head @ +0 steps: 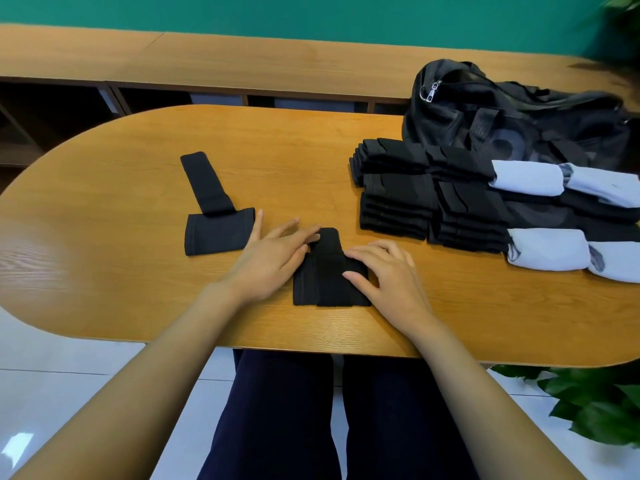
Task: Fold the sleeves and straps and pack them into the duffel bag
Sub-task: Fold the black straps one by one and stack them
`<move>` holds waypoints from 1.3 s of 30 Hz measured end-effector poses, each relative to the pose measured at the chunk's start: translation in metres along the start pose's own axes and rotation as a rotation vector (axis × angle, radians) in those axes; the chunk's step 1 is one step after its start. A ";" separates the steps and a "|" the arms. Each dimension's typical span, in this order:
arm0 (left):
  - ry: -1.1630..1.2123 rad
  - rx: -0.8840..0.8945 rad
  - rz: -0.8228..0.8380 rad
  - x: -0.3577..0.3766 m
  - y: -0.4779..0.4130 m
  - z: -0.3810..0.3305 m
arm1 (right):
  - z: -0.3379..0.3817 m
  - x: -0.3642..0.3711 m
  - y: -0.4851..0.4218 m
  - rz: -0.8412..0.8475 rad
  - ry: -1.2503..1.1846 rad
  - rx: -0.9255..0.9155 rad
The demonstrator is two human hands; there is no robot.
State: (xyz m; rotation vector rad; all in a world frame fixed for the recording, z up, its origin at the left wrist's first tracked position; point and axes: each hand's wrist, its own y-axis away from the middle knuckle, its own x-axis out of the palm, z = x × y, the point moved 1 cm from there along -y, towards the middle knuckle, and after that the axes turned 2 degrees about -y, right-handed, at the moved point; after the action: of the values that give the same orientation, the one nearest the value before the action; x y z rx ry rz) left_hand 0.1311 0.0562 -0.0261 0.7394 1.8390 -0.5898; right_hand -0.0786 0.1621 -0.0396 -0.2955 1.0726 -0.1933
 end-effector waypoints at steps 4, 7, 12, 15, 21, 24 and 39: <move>0.034 0.000 -0.005 0.001 0.007 -0.003 | 0.002 0.000 0.000 0.038 -0.013 0.007; 0.099 0.038 -0.047 0.003 0.017 -0.012 | 0.002 -0.002 0.000 0.022 -0.078 0.018; 0.100 0.099 -0.046 0.007 0.038 -0.013 | 0.003 -0.012 -0.001 0.109 -0.057 -0.045; 0.093 0.077 -0.048 0.012 0.043 -0.011 | 0.005 -0.010 -0.001 0.206 -0.029 -0.072; 0.067 0.031 -0.089 0.016 0.045 -0.017 | 0.004 -0.005 0.005 0.211 -0.030 -0.051; 0.078 0.010 -0.104 0.015 0.045 -0.018 | 0.005 -0.005 0.007 0.217 0.001 -0.089; 0.205 -0.063 -0.266 0.011 0.049 -0.026 | 0.005 -0.004 0.006 0.066 -0.019 -0.140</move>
State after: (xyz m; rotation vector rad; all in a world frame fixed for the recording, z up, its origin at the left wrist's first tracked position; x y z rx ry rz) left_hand 0.1475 0.1104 -0.0301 0.5322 2.1558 -0.6419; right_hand -0.0761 0.1693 -0.0360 -0.3863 1.0770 -0.0561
